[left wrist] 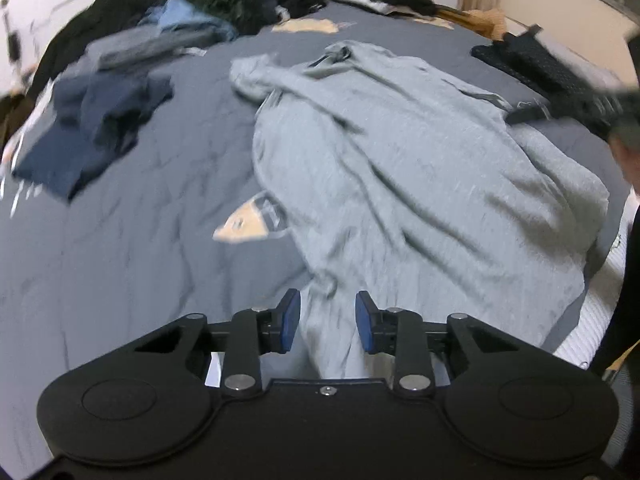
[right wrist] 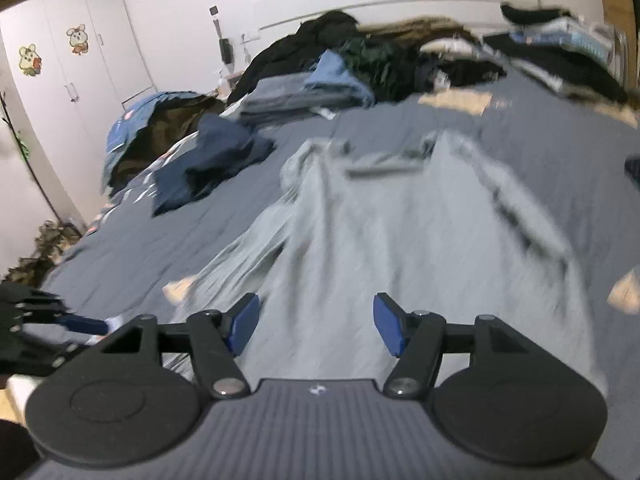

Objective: Fold clothes
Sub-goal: 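Lay the hanging shirt flat on the bed and open both grippers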

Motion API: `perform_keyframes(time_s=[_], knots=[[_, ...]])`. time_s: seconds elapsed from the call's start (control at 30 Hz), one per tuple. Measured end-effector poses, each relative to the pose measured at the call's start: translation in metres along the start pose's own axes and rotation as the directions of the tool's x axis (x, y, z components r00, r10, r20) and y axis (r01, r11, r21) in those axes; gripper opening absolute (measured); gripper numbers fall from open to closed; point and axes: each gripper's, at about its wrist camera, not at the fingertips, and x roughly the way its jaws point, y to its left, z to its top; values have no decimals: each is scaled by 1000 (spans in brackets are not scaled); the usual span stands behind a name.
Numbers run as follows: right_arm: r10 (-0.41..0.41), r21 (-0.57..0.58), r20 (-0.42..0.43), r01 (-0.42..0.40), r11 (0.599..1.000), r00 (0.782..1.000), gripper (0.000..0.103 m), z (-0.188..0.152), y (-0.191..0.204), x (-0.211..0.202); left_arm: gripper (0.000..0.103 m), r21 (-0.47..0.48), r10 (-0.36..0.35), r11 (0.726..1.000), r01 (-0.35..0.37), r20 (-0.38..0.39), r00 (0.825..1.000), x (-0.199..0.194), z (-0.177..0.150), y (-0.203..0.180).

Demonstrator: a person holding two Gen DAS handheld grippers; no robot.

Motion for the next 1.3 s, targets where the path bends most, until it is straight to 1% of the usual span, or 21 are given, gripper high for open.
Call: perform_keyframes(time_s=[0.1,0.2,0.23,0.33,0.37,0.4,0.43,0.47,0.57,0.63,0.73,0.87,0.9,0.93,0.97,1.0,1.03,1.1,1.13,1.17,1.3], knots=[[33,1,-36,-33,999,999,63,-21,21,4,33,12,-18,1000,18,-14,1000,-6,-12,-3],[54,9,-52,-54,999,997,63,-35,36,5,46,41,-14,999,16,-51,999,-3,-24,-10],[61,17,-56,-60,998,997,63,-37,39,5,49,37,-16,999,19,-64,998,1,-29,-11],[77,36,-68,-74,997,995,63,-43,45,6,50,-5,-50,999,49,-92,995,10,-41,-8],[78,37,-72,-76,996,994,63,-45,47,6,50,3,-45,999,45,-85,995,12,-44,-9],[76,33,-75,-73,997,994,63,-47,49,7,38,12,-40,999,41,-79,996,14,-47,-11],[72,29,-77,-70,997,994,63,-49,52,7,11,19,-35,999,36,-72,997,16,-50,-11],[72,31,-79,-70,997,994,63,-49,53,8,8,10,-35,999,36,-78,996,16,-50,-8],[77,41,-81,-74,996,994,63,-49,53,6,7,0,-34,999,34,-11,999,-12,-45,8],[75,42,-78,-72,997,994,63,-48,53,5,6,-23,-23,999,24,30,999,-40,-42,26],[75,53,-74,-71,996,994,63,-45,49,2,6,-31,36,999,-34,65,997,-89,-42,54],[77,78,-63,-72,994,995,63,-42,39,-2,5,-77,136,988,-132,51,989,-126,-56,80],[75,80,-61,-70,994,995,63,-41,37,-3,6,-89,160,984,-156,46,986,-134,-60,87],[70,83,-59,-65,994,996,63,-41,35,-3,10,-115,170,979,-167,21,985,-132,-65,91],[66,87,-57,-61,994,996,63,-41,33,-3,13,-114,173,978,-173,-10,985,-128,-69,90],[64,93,-58,-58,994,996,63,-41,31,-4,20,-112,174,978,-177,-40,984,-123,-72,89],[62,97,-56,-56,994,997,63,-41,28,-5,31,-91,161,982,-166,-52,986,-120,-74,83],[59,102,-51,-53,993,997,63,-41,24,-8,40,-91,117,989,-117,-6,993,-120,-70,67],[54,101,-49,-49,994,997,63,-41,21,-10,41,-98,88,992,-85,23,996,-120,-66,59],[46,101,-43,-41,994,998,63,-40,17,-13,42,-98,76,993,-70,54,996,-118,-60,51],[-11,114,-14,12,993,1000,63,-34,-4,-29,43,-119,44,993,-23,175,984,-98,-26,8]])
